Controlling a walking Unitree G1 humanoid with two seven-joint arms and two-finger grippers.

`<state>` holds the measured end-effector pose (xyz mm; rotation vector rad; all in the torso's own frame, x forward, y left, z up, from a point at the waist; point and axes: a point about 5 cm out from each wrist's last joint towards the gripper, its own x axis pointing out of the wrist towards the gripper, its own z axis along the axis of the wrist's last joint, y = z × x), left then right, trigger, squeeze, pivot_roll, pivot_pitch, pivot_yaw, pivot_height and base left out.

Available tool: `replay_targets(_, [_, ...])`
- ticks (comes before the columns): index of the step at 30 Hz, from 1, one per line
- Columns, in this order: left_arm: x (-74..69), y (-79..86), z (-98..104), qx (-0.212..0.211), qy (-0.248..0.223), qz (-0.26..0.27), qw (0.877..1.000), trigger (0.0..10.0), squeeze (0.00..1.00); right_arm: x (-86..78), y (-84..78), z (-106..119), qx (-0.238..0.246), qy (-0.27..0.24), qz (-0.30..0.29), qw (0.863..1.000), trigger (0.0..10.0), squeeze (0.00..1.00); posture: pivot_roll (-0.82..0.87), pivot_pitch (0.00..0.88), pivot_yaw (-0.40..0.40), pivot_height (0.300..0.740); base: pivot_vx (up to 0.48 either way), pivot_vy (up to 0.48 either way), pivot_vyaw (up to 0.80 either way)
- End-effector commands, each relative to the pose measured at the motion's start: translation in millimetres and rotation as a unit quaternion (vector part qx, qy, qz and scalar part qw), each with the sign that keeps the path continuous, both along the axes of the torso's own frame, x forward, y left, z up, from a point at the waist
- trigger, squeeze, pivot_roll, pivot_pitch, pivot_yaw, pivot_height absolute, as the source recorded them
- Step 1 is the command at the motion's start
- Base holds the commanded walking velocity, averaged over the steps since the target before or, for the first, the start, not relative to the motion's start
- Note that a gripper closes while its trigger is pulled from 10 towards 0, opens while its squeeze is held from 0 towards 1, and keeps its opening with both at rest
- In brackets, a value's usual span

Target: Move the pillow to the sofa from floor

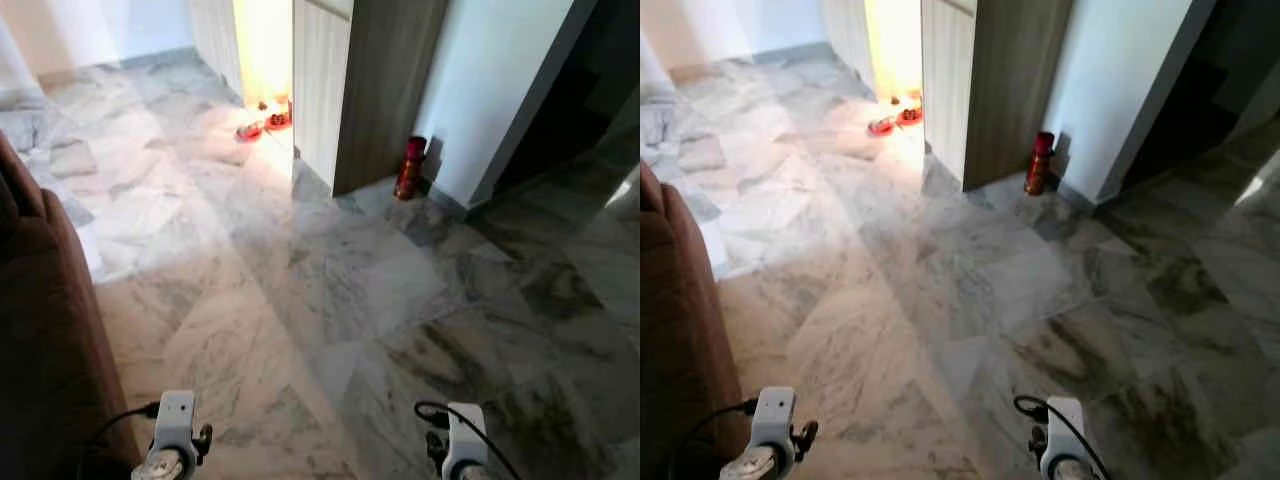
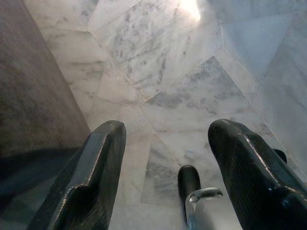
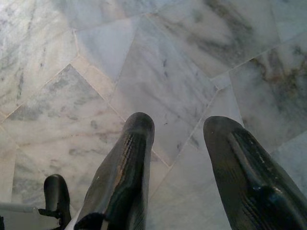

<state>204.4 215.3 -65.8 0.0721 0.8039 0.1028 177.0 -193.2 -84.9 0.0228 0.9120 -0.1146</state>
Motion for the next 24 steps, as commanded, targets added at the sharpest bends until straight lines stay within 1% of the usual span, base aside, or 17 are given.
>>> replay_targets(1, [-2.6,-1.3,-1.9,-0.003,0.006,0.003,1.0,10.0,0.0,1.1,-2.4,0.9,-0.002,-0.003,-0.002,1.0,10.0,0.0,0.05,0.037,-0.035,0.74,0.0,0.0,0.0])
replay_targets(7, [-2.8,-0.6,-1.9,0.001,0.008,0.0,1.0,10.0,0.0,0.5,-1.0,0.3,0.002,-0.001,-0.007,1.0,10.0,0.0,0.05,0.034,-0.03,0.74,0.0,0.0,0.0])
replay_targets(10, [-2.9,-0.7,-2.0,0.001,0.008,-0.001,1.0,10.0,0.0,0.3,-0.7,0.2,0.004,-0.001,-0.01,1.0,10.0,0.0,0.05,0.033,-0.03,0.74,0.0,0.0,-0.63])
replay_targets(24, [-2.8,-0.8,-2.0,0.002,0.008,-0.002,1.0,10.0,0.0,0.5,-1.1,0.4,-0.001,-0.001,-0.001,1.0,10.0,0.0,0.06,0.014,-0.034,0.74,0.0,0.0,0.0])
